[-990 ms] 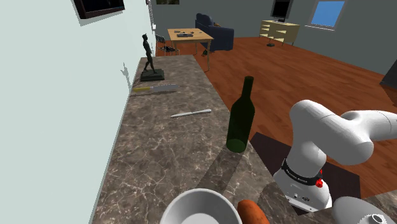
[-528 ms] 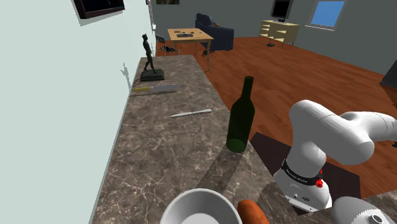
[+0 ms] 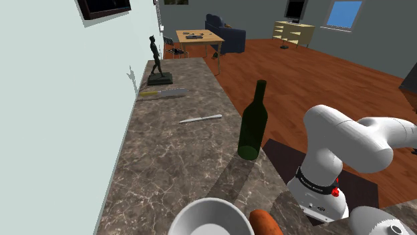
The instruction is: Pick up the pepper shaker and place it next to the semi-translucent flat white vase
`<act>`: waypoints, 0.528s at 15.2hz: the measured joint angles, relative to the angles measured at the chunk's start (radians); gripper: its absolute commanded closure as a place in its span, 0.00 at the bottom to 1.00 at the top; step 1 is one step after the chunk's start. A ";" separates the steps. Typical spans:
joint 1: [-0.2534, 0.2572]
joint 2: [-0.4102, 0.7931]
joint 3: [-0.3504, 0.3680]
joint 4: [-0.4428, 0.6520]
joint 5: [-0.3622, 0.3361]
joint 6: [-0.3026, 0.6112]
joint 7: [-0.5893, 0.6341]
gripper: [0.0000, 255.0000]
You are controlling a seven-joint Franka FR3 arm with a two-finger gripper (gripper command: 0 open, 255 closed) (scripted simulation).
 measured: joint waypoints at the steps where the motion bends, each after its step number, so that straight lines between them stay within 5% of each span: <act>1: 0.000 0.000 0.000 0.000 0.000 0.000 0.000 0.00; 8: -0.035 0.072 -0.080 0.092 -0.074 -0.038 0.003 0.00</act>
